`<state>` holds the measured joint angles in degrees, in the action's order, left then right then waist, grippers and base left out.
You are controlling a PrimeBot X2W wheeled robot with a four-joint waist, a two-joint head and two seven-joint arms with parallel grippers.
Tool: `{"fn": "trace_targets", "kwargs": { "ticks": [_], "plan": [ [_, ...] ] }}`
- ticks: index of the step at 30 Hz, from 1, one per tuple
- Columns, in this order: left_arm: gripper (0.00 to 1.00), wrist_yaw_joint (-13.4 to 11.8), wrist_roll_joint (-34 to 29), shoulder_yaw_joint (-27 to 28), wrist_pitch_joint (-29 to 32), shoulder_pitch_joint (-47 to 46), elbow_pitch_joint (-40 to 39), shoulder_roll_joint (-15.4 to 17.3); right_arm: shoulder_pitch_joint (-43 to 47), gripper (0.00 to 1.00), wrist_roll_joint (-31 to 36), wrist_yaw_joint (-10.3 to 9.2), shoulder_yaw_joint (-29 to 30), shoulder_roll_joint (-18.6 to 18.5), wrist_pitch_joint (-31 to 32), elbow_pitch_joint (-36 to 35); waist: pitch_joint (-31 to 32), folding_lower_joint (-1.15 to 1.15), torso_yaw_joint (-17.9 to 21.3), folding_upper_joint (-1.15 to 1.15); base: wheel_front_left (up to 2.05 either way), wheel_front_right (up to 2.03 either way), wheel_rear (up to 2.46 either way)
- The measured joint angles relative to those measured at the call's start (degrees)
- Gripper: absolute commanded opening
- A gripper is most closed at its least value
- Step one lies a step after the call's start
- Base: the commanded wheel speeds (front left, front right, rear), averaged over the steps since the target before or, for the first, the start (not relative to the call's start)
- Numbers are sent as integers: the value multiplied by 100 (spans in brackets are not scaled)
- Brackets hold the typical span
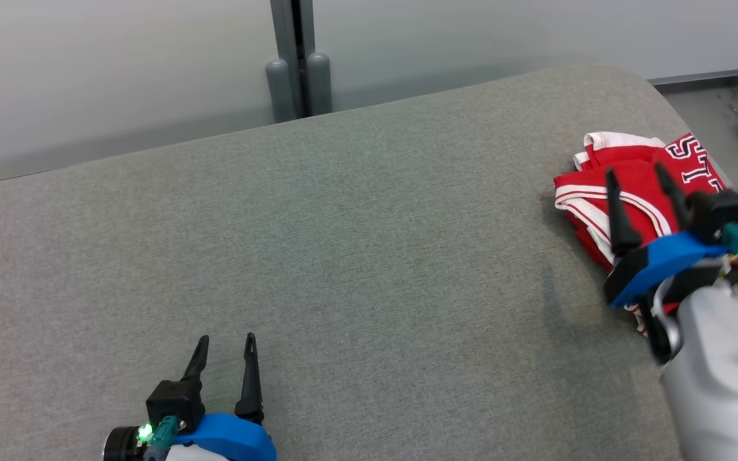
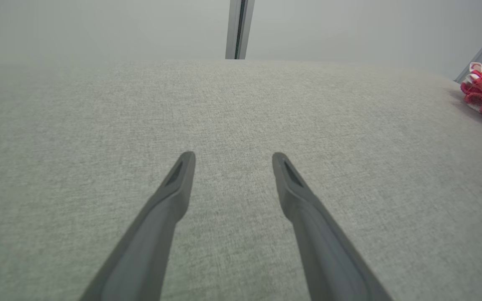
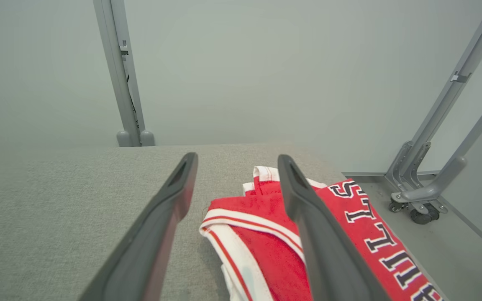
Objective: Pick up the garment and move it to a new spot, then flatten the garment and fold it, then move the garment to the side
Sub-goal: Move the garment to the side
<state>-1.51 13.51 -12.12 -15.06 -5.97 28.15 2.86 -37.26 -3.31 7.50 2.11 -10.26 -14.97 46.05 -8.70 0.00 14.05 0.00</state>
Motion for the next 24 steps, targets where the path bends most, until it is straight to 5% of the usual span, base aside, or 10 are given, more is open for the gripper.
{"fn": "trace_targets", "kwargs": {
  "ticks": [7, 24],
  "plan": [
    [100, -76, 25, 230, 0, 104, -149, 2, 1161, 100, -530, 0, -626, 361, 0, -676, 111, -1, -231, 0, 0, 0, 0],
    [100, -205, 212, 409, 0, 317, -285, 2, 2172, 100, -583, 0, -675, 632, 0, -1386, 564, -1, -767, 0, 0, 0, 0]
  ]
}}
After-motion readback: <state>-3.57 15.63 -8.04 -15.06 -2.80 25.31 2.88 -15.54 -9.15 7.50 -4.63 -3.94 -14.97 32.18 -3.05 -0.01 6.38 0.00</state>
